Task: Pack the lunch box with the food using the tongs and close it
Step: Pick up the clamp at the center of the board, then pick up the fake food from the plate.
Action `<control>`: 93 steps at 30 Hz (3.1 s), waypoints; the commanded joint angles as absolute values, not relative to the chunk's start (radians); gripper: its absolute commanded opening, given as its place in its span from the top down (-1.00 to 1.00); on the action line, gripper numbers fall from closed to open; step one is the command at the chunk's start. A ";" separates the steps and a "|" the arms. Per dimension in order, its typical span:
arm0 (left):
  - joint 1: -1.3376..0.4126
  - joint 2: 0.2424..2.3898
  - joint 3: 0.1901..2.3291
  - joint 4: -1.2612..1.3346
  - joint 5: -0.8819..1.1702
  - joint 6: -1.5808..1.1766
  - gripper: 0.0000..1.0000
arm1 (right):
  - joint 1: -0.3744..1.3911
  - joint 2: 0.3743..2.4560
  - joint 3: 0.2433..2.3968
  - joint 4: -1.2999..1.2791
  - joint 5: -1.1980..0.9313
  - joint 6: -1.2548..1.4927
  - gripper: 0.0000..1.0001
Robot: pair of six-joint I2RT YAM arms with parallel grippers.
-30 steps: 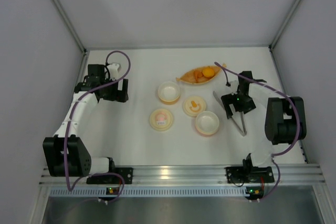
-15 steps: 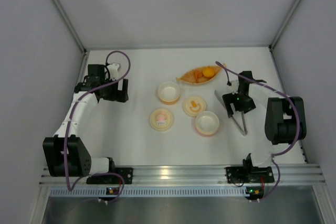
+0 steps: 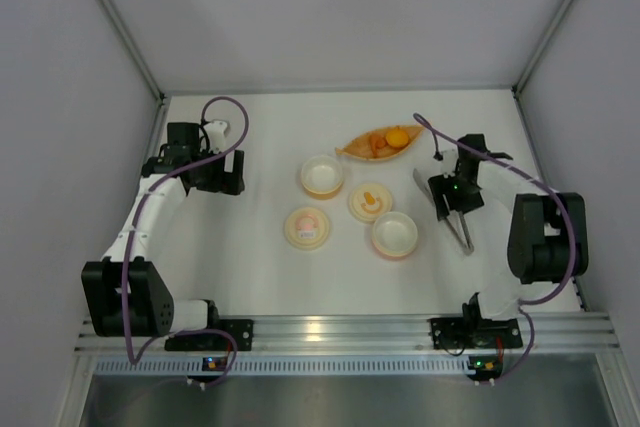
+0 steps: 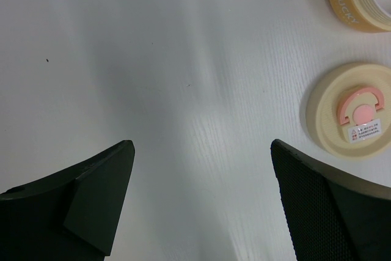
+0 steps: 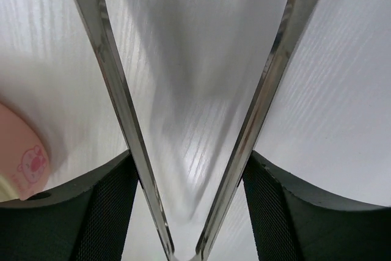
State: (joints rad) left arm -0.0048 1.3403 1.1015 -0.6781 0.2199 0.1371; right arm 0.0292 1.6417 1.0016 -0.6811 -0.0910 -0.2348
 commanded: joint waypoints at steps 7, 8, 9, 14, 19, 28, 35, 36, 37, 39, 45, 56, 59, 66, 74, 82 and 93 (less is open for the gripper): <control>-0.006 1.348 1.149 -0.660 0.236 0.141 -0.96 | -0.063 1.491 1.159 -0.799 -0.199 -0.265 -0.28; -0.006 1.350 1.150 -0.658 0.236 0.140 -0.96 | -0.066 1.482 1.167 -0.814 -0.204 -0.268 -0.28; -0.008 1.351 1.150 -0.658 0.238 0.137 -0.96 | -0.069 1.477 1.184 -0.822 -0.212 -0.275 -0.27; -0.008 1.355 1.157 -0.658 0.242 0.133 -0.96 | -0.104 1.468 1.233 -0.883 -0.259 -0.285 -0.16; -0.008 1.356 1.161 -0.658 0.241 0.137 -0.96 | -0.118 1.433 1.285 -0.934 -0.290 -0.301 -0.08; -0.008 1.362 1.190 -0.669 0.256 0.130 -0.96 | -0.118 1.351 1.410 -1.006 -0.391 -0.350 -0.08; -0.008 1.348 1.190 -0.678 0.301 0.130 -0.96 | -0.110 1.397 1.492 -1.012 -0.488 -0.338 -0.08; -0.008 1.347 1.192 -0.680 0.302 0.130 -0.96 | -0.107 1.407 1.509 -1.005 -0.495 -0.333 -0.08; -0.008 1.347 1.192 -0.681 0.305 0.132 -0.96 | -0.098 1.422 1.517 -0.999 -0.502 -0.330 -0.08; -0.006 1.347 1.196 -0.686 0.305 0.135 -0.96 | -0.074 1.439 1.535 -0.979 -0.509 -0.331 -0.08; -0.006 1.353 1.201 -0.692 0.304 0.140 -0.96 | 0.008 1.526 1.595 -0.962 -0.495 -0.328 -0.04; -0.006 1.368 1.215 -0.701 0.308 0.127 -0.96 | 0.092 1.598 1.621 -0.914 -0.387 -0.301 0.04; -0.006 1.371 1.212 -0.695 0.308 0.126 -0.96 | 0.112 1.606 1.612 -0.901 -0.358 -0.298 0.07; -0.008 1.384 1.216 -0.693 0.316 0.120 -0.96 | 0.164 1.634 1.600 -0.858 -0.281 -0.357 0.14; -0.006 1.382 1.210 -0.698 0.313 0.121 -0.96 | 0.219 1.677 1.588 -0.818 -0.140 -0.433 0.22; -0.006 1.384 1.210 -0.698 0.304 0.129 -0.96 | 0.233 1.749 1.620 -0.824 -0.132 -0.439 0.24; -0.008 1.396 1.206 -0.698 0.295 0.129 -0.96 | 0.239 1.810 1.628 -0.787 -0.120 -0.451 0.26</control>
State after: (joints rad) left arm -0.0048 1.3918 1.1782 -0.7044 0.2955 0.1299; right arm 0.2211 1.7992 1.5673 -0.8547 -0.1265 -0.4332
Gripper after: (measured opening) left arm 0.982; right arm 0.374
